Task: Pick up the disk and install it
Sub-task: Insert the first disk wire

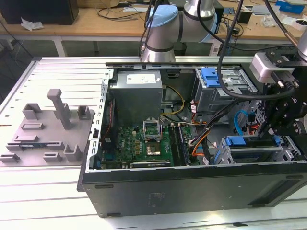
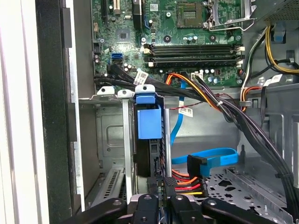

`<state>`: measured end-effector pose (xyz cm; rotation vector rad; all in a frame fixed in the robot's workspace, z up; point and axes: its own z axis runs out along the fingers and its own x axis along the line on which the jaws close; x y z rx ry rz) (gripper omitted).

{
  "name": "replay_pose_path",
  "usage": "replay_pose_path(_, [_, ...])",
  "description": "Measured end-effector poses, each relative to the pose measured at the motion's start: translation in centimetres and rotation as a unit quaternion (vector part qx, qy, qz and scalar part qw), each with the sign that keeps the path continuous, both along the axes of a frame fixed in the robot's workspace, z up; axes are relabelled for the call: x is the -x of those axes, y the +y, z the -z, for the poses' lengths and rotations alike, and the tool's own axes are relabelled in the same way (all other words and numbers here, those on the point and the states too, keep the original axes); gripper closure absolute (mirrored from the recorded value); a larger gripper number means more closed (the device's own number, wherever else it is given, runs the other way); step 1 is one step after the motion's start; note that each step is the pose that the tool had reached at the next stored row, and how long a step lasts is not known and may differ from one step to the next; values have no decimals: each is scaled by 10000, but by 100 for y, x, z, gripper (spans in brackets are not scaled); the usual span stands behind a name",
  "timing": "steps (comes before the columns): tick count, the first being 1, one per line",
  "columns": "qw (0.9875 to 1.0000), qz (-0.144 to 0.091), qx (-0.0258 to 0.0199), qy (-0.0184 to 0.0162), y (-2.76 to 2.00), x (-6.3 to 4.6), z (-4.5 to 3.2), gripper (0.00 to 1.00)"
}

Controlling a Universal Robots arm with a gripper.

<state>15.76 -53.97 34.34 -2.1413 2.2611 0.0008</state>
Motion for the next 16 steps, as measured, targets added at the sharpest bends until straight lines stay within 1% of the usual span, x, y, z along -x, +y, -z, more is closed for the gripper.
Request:
replay_pose_path(11, [10000, 0, 3, 0, 0, -1, 64, 84])
replay_pose_path(16, [10000, 0, 0, 1, 0, -1, 72, 84])
